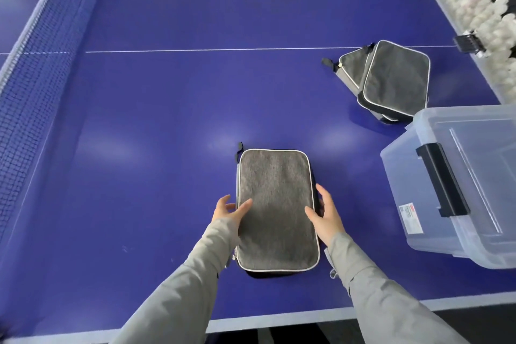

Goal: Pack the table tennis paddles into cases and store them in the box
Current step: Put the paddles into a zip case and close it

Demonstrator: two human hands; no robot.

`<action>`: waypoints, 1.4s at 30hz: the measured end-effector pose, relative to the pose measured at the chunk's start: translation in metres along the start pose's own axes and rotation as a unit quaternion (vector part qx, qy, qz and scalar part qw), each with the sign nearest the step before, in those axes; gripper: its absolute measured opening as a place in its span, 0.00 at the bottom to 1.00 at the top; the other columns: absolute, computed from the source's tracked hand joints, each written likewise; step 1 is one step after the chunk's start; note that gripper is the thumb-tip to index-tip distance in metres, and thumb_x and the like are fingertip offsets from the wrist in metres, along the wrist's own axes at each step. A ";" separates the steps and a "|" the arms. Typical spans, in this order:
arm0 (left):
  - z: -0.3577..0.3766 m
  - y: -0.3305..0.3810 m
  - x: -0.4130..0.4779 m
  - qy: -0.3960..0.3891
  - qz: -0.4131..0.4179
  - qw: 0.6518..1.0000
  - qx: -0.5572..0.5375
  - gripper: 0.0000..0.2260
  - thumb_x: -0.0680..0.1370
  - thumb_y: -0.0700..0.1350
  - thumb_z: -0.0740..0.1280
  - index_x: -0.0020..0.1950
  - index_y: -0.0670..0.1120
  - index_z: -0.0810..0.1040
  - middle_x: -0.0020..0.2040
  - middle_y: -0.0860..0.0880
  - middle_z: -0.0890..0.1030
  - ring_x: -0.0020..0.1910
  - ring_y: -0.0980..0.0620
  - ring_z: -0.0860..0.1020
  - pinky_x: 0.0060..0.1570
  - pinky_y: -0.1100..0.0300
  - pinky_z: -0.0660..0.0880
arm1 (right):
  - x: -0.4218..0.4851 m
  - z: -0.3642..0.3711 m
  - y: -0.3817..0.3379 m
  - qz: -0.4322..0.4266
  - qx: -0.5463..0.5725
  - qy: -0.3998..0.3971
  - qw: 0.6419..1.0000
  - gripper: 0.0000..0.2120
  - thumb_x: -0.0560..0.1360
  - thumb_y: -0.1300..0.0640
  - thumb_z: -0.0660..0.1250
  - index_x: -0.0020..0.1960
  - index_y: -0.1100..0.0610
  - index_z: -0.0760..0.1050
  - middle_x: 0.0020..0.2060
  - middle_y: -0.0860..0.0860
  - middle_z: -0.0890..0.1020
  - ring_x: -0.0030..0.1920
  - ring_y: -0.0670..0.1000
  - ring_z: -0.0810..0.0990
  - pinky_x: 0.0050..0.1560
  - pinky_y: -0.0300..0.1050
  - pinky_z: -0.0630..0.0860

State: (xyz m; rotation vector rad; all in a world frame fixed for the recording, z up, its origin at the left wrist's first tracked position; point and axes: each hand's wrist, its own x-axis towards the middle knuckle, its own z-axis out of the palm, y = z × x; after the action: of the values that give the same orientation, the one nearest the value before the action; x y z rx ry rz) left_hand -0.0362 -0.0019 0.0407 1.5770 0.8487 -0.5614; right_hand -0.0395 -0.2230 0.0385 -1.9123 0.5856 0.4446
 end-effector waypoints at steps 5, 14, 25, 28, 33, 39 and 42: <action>0.008 0.008 0.006 0.016 -0.016 0.999 0.043 0.28 0.70 0.51 0.74 0.66 0.45 0.70 0.59 0.45 0.77 0.54 0.44 0.78 0.57 0.49 0.75 | 0.007 -0.004 0.004 0.009 -0.007 -0.026 1.000 0.27 0.77 0.62 0.63 0.73 0.49 0.62 0.68 0.56 0.70 0.68 0.54 0.70 0.70 0.53 0.65; 0.015 0.009 0.004 -0.038 -0.024 0.999 -0.020 0.19 0.66 0.48 0.78 0.51 0.45 0.75 0.50 0.45 0.80 0.44 0.47 0.80 0.43 0.56 0.76 | 0.019 -0.015 0.008 0.028 0.021 -0.062 0.997 0.26 0.78 0.66 0.59 0.73 0.50 0.63 0.67 0.56 0.73 0.66 0.54 0.72 0.69 0.55 0.68; 0.025 0.014 -0.010 -0.044 0.026 0.995 -0.086 0.25 0.70 0.42 0.75 0.60 0.54 0.68 0.44 0.46 0.80 0.38 0.49 0.80 0.28 0.63 0.76 | 0.015 -0.022 0.005 0.011 0.032 -0.050 0.998 0.25 0.79 0.63 0.61 0.73 0.49 0.63 0.67 0.55 0.72 0.65 0.53 0.72 0.69 0.51 0.67; 0.031 0.012 -0.019 -0.009 0.029 0.990 -0.137 0.26 0.69 0.41 0.75 0.61 0.53 0.67 0.43 0.46 0.81 0.35 0.50 0.81 0.25 0.64 0.75 | -0.003 -0.025 0.003 -0.110 -0.057 0.070 0.990 0.24 0.77 0.61 0.64 0.72 0.53 0.65 0.62 0.54 0.71 0.62 0.54 0.72 0.65 0.52 0.69; 0.035 0.018 -0.027 0.083 -0.039 0.971 -0.221 0.28 0.68 0.51 0.76 0.62 0.54 0.65 0.43 0.49 0.77 0.39 0.49 0.76 0.37 0.56 0.72 | -0.064 -0.024 0.005 -0.365 -0.151 0.238 0.887 0.10 0.75 0.51 0.65 0.54 0.53 0.73 0.44 0.44 0.72 0.46 0.51 0.74 0.48 0.47 0.67; 0.039 0.035 -0.035 0.165 -0.076 0.929 -0.322 0.31 0.66 0.51 0.77 0.62 0.53 0.64 0.43 0.49 0.76 0.37 0.52 0.73 0.39 0.58 0.69 | -0.099 0.026 0.013 -0.425 -0.250 0.184 0.850 0.15 0.72 0.42 0.66 0.45 0.53 0.72 0.37 0.47 0.76 0.40 0.50 0.71 0.41 0.45 0.65; 0.037 0.041 -0.039 0.192 -0.073 0.910 -0.361 0.33 0.66 0.50 0.77 0.64 0.52 0.63 0.47 0.47 0.77 0.39 0.50 0.75 0.46 0.53 0.71 | -0.090 0.034 0.002 -0.412 -0.276 0.218 0.840 0.15 0.70 0.43 0.67 0.41 0.56 0.74 0.36 0.48 0.77 0.40 0.51 0.72 0.40 0.45 0.64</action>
State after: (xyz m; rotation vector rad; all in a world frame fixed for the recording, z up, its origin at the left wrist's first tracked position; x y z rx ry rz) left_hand -0.0244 -0.0480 0.0885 0.9443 1.2988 -0.0012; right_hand -0.1148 -0.1749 0.0736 -2.6140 -0.1685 -0.4519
